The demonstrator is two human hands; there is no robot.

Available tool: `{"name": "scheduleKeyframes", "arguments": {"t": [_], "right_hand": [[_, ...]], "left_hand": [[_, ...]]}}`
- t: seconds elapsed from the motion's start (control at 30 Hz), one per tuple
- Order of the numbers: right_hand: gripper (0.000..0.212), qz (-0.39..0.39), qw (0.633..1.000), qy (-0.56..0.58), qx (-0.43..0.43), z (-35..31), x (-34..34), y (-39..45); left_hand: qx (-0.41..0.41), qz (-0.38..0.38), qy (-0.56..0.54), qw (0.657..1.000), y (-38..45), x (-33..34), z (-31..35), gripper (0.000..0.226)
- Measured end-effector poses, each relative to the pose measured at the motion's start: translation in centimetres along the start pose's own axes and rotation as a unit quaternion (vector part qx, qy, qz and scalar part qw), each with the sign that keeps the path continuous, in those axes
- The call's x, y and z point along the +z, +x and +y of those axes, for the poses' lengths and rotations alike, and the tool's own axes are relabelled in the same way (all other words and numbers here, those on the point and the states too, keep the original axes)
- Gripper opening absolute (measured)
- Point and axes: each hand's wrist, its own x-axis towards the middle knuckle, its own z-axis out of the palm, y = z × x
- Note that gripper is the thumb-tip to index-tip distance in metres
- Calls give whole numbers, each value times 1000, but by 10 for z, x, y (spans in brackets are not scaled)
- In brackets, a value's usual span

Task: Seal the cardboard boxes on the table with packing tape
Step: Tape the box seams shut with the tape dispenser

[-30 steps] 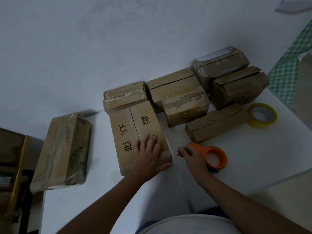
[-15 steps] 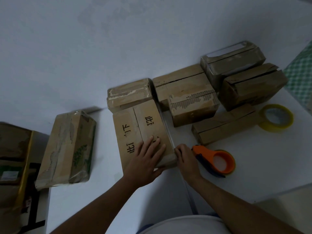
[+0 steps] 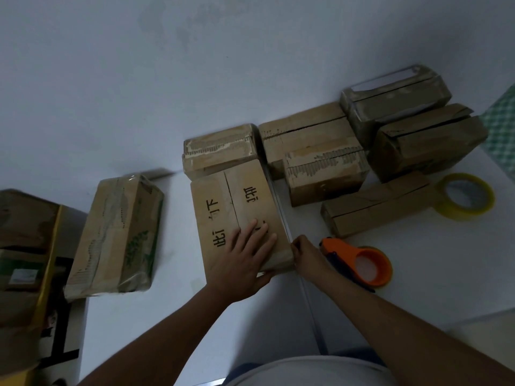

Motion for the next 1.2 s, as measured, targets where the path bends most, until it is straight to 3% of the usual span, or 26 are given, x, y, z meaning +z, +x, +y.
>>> {"name": "scheduleKeyframes", "arguments": {"t": [0.07, 0.23, 0.33, 0.57, 0.73, 0.87, 0.97, 1.03, 1.13, 1.2], "right_hand": [[24, -13, 1000, 7, -10, 1, -5, -6], [56, 77, 991, 27, -105, 7, -13, -52], [60, 36, 987, -9, -157, 0, 0, -71], [62, 9, 985, -38, -165, -2, -11, -72], [63, 29, 972, -176, -152, 1, -32, -63], [54, 30, 936, -297, -186, -18, -31, -50], [66, 41, 929, -320, -181, -26, -23, -50], [85, 56, 928, -306, -206, -28, -19, -53], [95, 92, 895, -348, -261, -35, -16, -57], [90, 94, 876, -375, -290, -44, -9, -57]], "left_hand": [[-3, -2, 4, 1000, 1, -1, 1, 77], [-7, -8, 4, 1000, 0, -1, 2, 78], [-3, -5, 9, 1000, 0, -3, 2, 78], [22, 11, 11, 1000, -1, -5, -1, 80], [39, 4, 13, 999, -1, -2, -6, 82], [40, -6, 17, 999, -1, 0, -8, 83], [34, -25, -2, 999, 0, -7, -8, 79], [18, -19, -97, 995, 5, -18, -11, 68], [-83, 82, -315, 942, 3, -43, -28, 41], [-250, 192, -397, 862, -16, -51, -42, 29]]}}
